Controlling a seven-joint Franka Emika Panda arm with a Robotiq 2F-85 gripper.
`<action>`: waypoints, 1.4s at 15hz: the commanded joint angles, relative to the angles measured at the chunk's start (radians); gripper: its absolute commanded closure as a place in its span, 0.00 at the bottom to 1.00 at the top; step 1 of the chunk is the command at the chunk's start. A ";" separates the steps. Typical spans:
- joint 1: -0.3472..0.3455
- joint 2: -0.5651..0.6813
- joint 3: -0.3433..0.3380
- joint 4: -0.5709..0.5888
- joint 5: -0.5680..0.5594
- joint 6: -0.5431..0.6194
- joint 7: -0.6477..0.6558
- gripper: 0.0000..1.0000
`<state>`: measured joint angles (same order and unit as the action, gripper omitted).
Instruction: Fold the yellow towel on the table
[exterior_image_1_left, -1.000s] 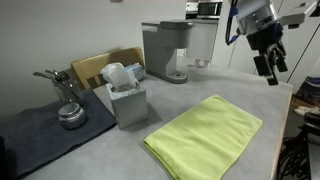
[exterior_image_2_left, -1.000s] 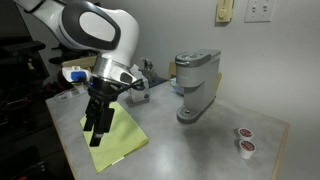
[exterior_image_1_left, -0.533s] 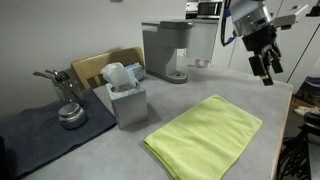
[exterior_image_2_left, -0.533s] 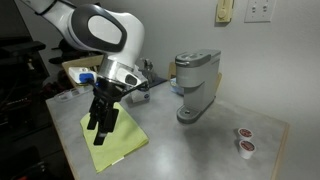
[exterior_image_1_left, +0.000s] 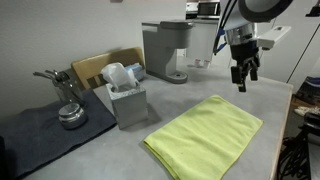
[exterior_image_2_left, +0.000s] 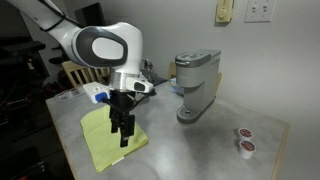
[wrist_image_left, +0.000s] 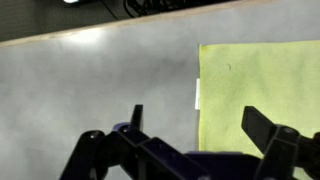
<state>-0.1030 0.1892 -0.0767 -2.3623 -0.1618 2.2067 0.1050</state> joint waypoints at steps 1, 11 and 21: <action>-0.001 0.092 -0.023 -0.009 0.006 0.181 0.007 0.00; -0.024 0.184 -0.015 0.010 0.089 0.276 -0.085 0.00; -0.170 0.268 0.095 0.073 0.330 0.271 -0.580 0.00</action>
<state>-0.1977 0.4117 -0.0346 -2.3293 0.1005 2.4765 -0.3229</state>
